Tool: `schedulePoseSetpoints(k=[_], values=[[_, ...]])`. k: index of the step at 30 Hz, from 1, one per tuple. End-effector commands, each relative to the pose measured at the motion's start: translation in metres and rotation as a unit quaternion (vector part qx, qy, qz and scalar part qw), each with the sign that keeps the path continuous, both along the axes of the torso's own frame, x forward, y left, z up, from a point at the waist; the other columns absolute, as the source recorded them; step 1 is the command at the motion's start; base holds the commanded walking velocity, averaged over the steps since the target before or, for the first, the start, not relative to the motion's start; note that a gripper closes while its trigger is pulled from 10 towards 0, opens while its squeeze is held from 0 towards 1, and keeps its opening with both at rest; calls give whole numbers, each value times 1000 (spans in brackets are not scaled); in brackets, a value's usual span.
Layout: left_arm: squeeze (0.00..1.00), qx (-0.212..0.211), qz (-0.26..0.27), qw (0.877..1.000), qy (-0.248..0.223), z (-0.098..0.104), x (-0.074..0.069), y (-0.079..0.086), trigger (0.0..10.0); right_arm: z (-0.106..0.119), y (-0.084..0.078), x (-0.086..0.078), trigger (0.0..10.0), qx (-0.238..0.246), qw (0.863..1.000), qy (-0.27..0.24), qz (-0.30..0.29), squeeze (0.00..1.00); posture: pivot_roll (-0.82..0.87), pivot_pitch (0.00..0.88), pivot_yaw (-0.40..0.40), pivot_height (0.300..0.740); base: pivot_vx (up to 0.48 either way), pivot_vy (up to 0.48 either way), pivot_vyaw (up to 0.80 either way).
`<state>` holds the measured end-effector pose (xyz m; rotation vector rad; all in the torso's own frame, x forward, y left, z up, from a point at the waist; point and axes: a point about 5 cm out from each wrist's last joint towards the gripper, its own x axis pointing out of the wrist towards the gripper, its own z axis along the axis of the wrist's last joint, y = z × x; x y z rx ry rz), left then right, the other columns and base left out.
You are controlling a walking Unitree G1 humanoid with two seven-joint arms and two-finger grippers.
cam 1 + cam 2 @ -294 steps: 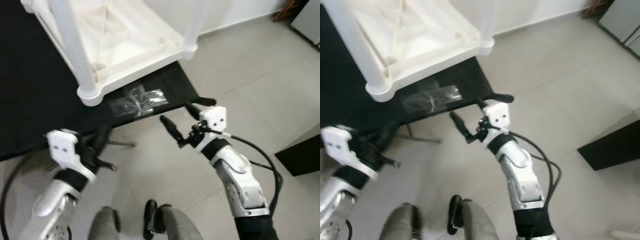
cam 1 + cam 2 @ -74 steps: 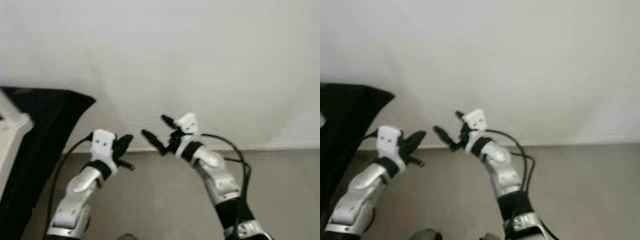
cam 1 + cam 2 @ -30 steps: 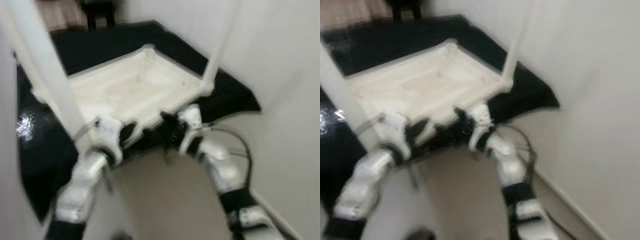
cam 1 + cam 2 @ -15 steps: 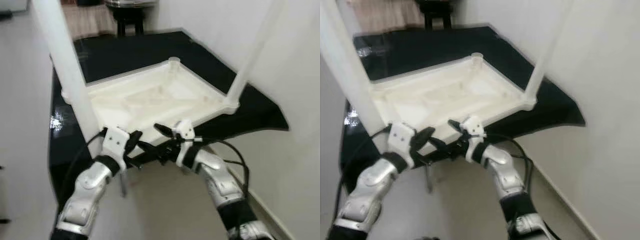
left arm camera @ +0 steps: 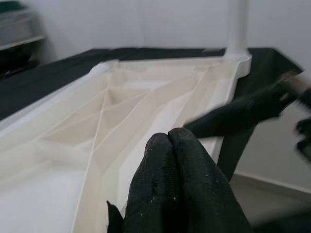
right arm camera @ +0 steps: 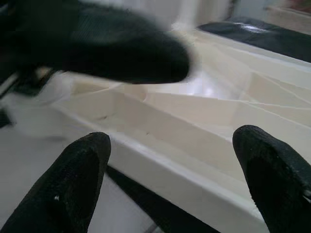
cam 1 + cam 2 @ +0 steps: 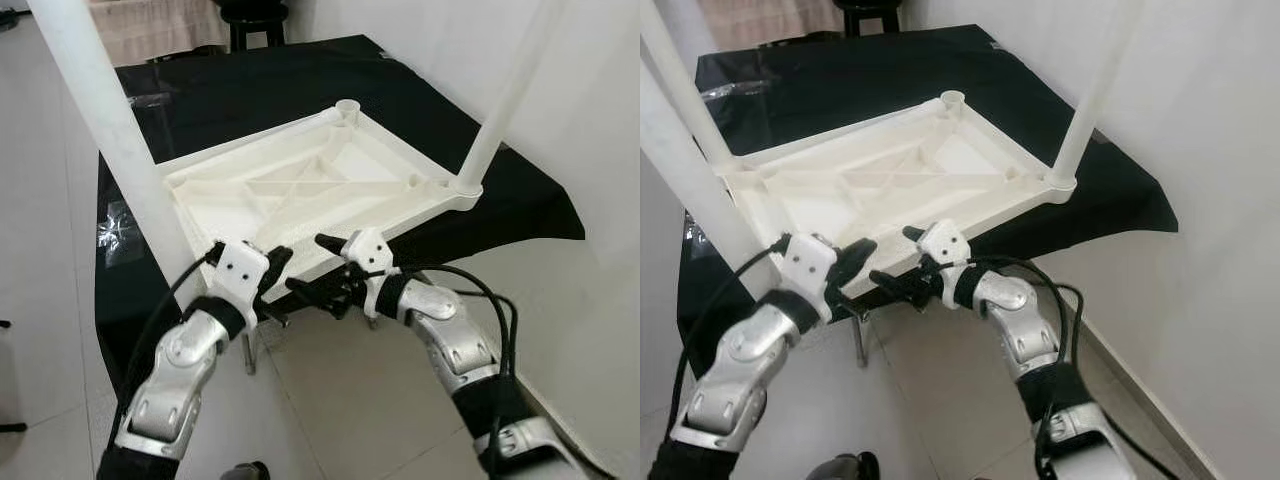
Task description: Building children table
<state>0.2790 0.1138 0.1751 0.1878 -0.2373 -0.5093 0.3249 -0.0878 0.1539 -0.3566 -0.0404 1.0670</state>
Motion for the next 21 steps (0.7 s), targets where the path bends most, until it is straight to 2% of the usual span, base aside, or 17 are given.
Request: schedulePoseSetpoints(k=[1,4,8,9,11,15,18,21], values=[[0,4,-51,999,1,6,-6,-11,10000,6,3,0,10000,-36,998,-17,42,0,38,214,-62,740,0,0,0],[0,6,-92,996,-17,19,-14,-24,10000,24,7,12,10000,-96,991,-45,76,0,50,242,-70,740,0,0,0],[0,6,-95,995,-21,22,-15,-25,10000,30,8,16,10000,-105,990,-51,77,0,51,245,-71,740,0,0,0],[0,8,-97,995,-29,27,-17,-28,10000,41,16,27,10000,-143,984,-68,76,0,59,277,-86,740,0,0,0],[0,8,-98,995,-32,29,-18,-29,10000,44,19,31,10000,-160,982,-72,75,0,59,277,-86,740,0,0,0],[0,7,-110,994,-29,30,-28,-34,10000,52,25,49,10000,-216,972,-85,34,0,71,315,-106,740,0,0,0],[0,8,-116,993,-22,29,-35,-38,10000,56,24,56,10000,-244,965,-96,17,0,78,331,-113,740,0,0,0],[0,8,-117,993,-17,28,-38,-38,10000,57,24,57,10000,-252,962,-100,18,0,83,343,-115,740,0,0,0]])
